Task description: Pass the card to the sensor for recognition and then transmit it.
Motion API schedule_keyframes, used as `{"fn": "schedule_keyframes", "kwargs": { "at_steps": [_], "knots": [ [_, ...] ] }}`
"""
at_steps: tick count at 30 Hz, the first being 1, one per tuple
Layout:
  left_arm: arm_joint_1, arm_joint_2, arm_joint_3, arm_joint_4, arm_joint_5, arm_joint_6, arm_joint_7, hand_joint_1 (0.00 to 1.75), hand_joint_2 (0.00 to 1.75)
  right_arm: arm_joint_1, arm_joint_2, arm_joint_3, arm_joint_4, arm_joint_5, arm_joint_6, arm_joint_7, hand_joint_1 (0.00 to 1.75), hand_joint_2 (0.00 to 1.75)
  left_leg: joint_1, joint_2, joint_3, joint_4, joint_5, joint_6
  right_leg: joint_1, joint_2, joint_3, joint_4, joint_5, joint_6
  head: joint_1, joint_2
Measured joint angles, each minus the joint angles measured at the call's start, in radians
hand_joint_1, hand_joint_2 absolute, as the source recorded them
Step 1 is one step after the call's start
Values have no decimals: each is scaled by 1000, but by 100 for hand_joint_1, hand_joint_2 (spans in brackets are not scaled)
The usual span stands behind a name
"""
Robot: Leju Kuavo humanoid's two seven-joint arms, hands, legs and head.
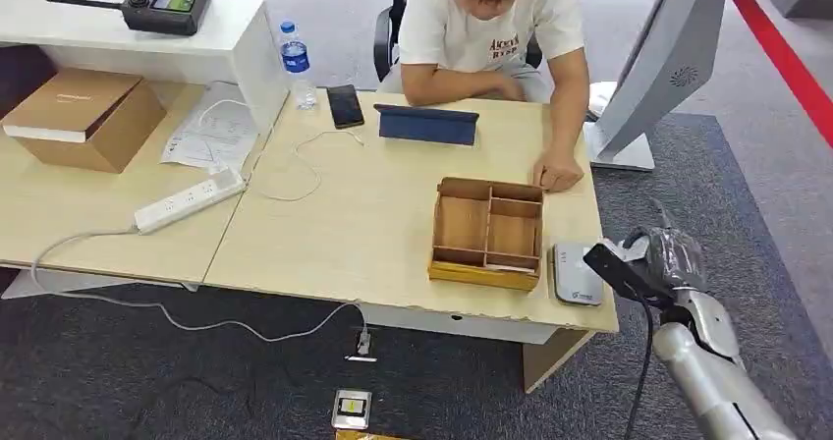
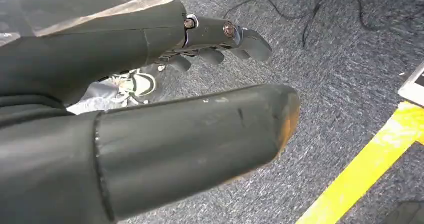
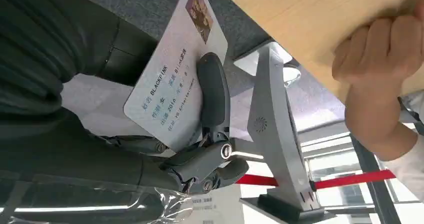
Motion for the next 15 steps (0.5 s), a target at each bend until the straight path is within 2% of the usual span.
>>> {"fn": "schedule_keyframes", "kwargs": {
  "at_steps": [15],
  "knots": [
    [0, -7, -1, 0, -4, 2, 0, 0, 0, 34, 31, 0, -7, -4, -5, -7, 175, 175, 0, 0, 0, 0, 0, 0, 0, 0, 0, 0, 0, 0, 0, 0]
  ]
}}
